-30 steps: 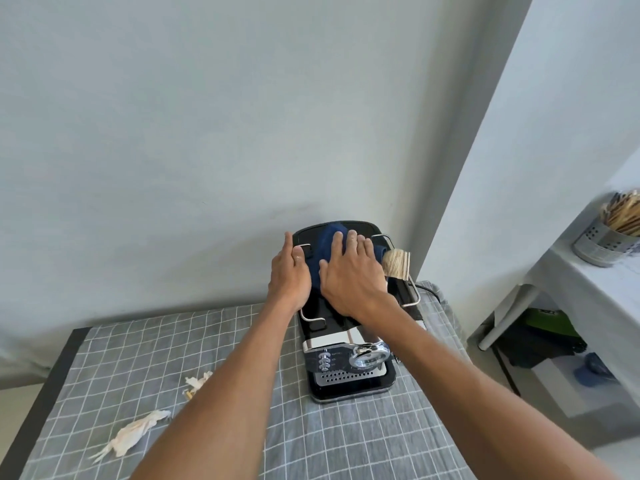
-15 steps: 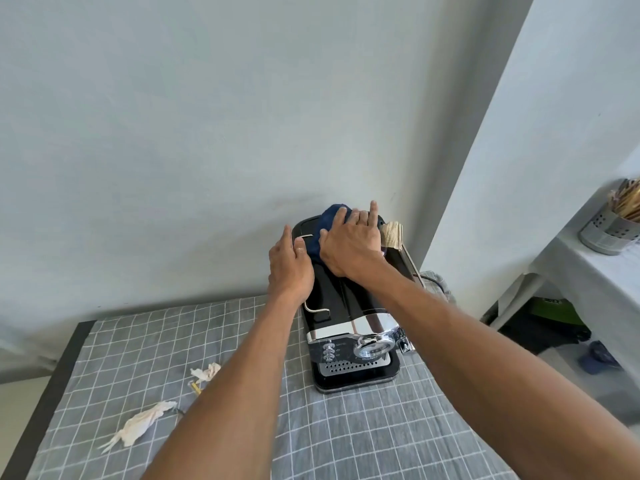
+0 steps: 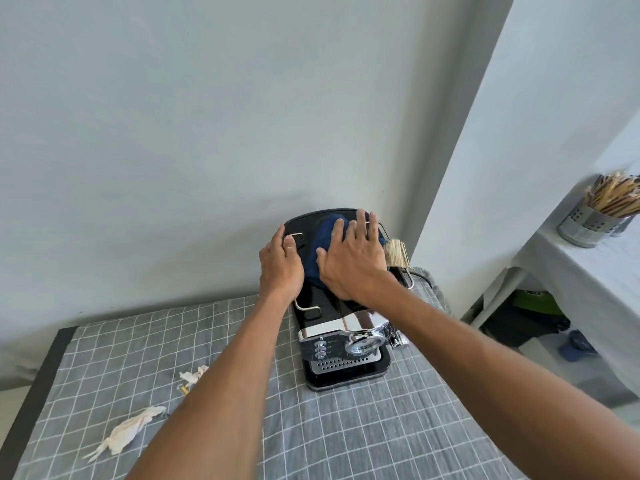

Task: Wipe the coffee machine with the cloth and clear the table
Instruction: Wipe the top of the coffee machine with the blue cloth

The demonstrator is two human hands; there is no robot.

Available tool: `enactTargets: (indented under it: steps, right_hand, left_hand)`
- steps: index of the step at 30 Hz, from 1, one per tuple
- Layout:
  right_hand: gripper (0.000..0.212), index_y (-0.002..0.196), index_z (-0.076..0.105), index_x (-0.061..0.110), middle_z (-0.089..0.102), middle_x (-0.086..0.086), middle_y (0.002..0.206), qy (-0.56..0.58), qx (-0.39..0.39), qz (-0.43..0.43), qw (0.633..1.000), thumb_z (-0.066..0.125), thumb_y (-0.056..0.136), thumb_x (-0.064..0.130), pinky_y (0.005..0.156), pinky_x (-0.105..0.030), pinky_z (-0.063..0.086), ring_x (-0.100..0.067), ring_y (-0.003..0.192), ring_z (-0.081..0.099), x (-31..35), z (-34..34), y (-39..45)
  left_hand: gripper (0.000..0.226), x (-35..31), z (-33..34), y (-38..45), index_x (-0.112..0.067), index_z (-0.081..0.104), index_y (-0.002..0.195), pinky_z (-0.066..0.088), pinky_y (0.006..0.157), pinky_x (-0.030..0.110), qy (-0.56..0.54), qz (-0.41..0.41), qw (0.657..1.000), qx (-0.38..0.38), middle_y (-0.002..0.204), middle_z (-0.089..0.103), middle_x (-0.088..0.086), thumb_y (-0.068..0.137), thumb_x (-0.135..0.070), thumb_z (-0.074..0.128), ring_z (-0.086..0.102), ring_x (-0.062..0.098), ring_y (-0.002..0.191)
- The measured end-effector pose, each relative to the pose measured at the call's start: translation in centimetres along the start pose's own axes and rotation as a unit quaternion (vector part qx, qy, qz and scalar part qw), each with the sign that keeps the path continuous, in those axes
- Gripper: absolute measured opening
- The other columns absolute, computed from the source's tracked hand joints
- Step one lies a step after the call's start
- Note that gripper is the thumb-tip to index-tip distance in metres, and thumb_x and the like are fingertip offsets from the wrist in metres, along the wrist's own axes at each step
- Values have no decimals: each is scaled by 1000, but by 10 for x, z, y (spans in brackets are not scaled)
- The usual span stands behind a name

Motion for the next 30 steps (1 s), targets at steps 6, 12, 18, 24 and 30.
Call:
enactTargets:
  steps: [6, 12, 18, 24, 30]
  right_hand:
    - [77, 159, 15, -6, 20, -32, 165, 34, 35, 36, 998, 13, 106, 50, 125, -58, -11, -43, 158, -6, -7, -10, 59]
    - [65, 163, 14, 8, 10, -24, 170, 69, -44, -113, 990, 19, 108, 42, 128, -52, 1, -38, 158, 4, -4, 4, 32]
    - [72, 162, 21, 8, 4, -21, 171, 73, -67, -198, 975, 9, 102, 46, 129, -53, 2, -34, 159, -2, -3, 17, -38]
    - [71, 163, 21, 10, 6, -14, 172, 70, -36, -282, 956, 7, 103, 45, 130, -46, 7, -28, 160, 2, -23, 16, -65]
    - [63, 163, 15, 7, 1, -20, 172, 64, -42, -196, 978, 23, 110, 39, 129, -51, 2, -35, 159, -5, -3, 5, -2]
  left_hand:
    - [51, -2, -3, -6, -29, 32, 160, 29, 120, 44, 6, -10, 1000, 7, 162, 34, 9, 111, -41, 25, 41, 29, 144]
    - [48, -4, -3, -7, -32, 33, 158, 30, 117, 42, -7, -21, 1000, 4, 160, 34, 9, 111, -41, 26, 43, 29, 142]
    - [48, -4, -2, -7, -31, 35, 157, 31, 115, 39, -20, -32, 999, -4, 160, 35, 11, 111, -40, 29, 44, 29, 142]
    - [49, -8, -1, -10, -31, 34, 158, 33, 114, 40, -9, -31, 999, -2, 158, 37, 13, 111, -41, 28, 45, 31, 140]
    - [51, -6, -4, -9, -32, 28, 160, 33, 115, 43, -1, -52, 999, 4, 161, 31, 13, 111, -44, 27, 45, 34, 140]
Point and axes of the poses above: each hand's wrist, its own y-axis towards the middle knuckle, its own z-axis out of the palm, x = y × z, the point moved 4 cm from there along y, towards the middle knuckle
